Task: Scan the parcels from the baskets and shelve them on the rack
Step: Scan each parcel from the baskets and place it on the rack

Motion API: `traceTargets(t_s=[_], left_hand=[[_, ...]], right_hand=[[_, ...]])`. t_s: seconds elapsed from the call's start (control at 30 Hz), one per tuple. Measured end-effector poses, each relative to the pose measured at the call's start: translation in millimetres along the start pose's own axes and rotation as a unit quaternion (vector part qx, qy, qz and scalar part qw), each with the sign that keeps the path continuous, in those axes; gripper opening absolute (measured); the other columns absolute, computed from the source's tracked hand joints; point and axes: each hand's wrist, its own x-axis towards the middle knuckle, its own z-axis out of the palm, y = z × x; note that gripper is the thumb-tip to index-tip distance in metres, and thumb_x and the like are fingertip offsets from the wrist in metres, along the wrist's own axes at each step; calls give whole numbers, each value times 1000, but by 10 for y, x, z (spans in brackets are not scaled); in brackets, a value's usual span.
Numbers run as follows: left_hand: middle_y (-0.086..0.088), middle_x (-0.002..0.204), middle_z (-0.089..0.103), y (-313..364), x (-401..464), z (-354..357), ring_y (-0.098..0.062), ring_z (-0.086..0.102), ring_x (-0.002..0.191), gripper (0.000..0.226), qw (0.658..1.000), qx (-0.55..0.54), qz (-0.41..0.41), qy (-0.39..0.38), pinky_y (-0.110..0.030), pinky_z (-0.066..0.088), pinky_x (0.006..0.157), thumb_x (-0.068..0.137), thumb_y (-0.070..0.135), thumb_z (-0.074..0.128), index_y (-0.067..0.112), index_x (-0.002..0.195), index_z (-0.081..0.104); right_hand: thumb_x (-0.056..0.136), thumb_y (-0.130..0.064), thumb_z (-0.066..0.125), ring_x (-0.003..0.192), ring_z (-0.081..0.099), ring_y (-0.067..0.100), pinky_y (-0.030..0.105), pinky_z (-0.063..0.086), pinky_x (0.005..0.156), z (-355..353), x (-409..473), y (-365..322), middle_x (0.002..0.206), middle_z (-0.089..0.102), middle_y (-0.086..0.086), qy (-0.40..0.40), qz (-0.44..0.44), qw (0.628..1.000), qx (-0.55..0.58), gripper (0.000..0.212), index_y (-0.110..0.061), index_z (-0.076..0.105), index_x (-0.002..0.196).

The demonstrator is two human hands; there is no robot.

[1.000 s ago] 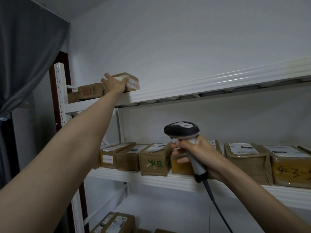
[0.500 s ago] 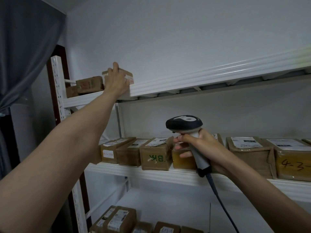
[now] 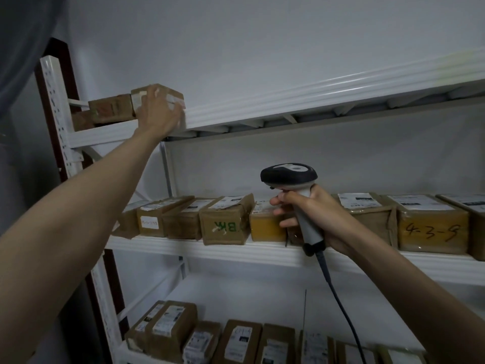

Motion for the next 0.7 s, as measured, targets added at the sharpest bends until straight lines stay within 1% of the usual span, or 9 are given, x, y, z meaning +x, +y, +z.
traceTargets(t_s=[0.1, 0.23, 0.37, 0.43, 0.5, 0.57, 0.63, 0.7], left_hand=[[-18, 145, 39, 171, -237, 39, -38, 43, 129, 49, 999, -36, 27, 18, -47, 41, 101, 97, 34, 49, 7, 138, 50], [-17, 138, 42, 433, -652, 42, -35, 48, 120, 43, 996, -59, 55, 35, -45, 46, 97, 96, 35, 52, 10, 132, 52], [-15, 134, 42, 773, -1195, 45, -27, 50, 117, 35, 987, -138, 34, 74, -39, 48, 90, 94, 28, 56, 7, 122, 53], [-16, 127, 45, 974, -1536, 69, -23, 52, 106, 30, 977, -192, 26, 88, -36, 48, 86, 91, 23, 59, 4, 115, 54], [-9, 116, 48, 1170, -1905, 123, -19, 53, 94, 26, 971, -226, 23, 70, -35, 47, 82, 89, 21, 59, 5, 109, 56], [0, 107, 49, 1384, -2272, 205, -17, 54, 86, 21, 968, -249, 23, 24, -37, 48, 79, 89, 23, 58, 10, 105, 58], [1, 100, 55, 1634, -2629, 304, -13, 54, 80, 16, 959, -280, 41, -23, -36, 48, 77, 87, 22, 55, 14, 101, 59], [-3, 92, 62, 1924, -2956, 396, -14, 55, 76, 12, 942, -321, 65, -73, -37, 49, 73, 86, 17, 54, 14, 96, 60]], right_hand=[[97, -11, 63, 88, 75, 19, 28, 62, 67, -69, -100, 17, 108, 75, 16, 22, 8, 1000, -8, 19, -3, 67, 115], [97, -10, 63, 83, 72, 18, 26, 61, 65, -176, -318, 5, 105, 76, 16, 48, 15, 999, -7, 14, -2, 70, 107], [97, -9, 63, 78, 70, 18, 24, 60, 62, -300, -647, -7, 96, 76, 12, 70, 18, 997, 4, 11, -4, 70, 103], [97, -10, 64, 76, 69, 17, 26, 60, 62, -370, -844, -5, 97, 75, 14, 87, 25, 996, -2, 12, -3, 70, 105], [96, -12, 65, 72, 67, 17, 29, 59, 63, -448, -1061, 7, 97, 74, 15, 106, 37, 994, -7, 14, -3, 69, 107], [95, -15, 68, 69, 65, 16, 30, 59, 62, -543, -1307, 22, 94, 72, 13, 122, 48, 991, -9, 15, -6, 69, 108], [95, -19, 70, 65, 62, 16, 29, 60, 60, -658, -1575, 54, 90, 70, 11, 140, 62, 988, -5, 21, -7, 67, 111], [95, -21, 70, 60, 59, 15, 29, 57, 57, -788, -1844, 107, 85, 67, 10, 168, 81, 982, -6, 26, -6, 66, 115]])
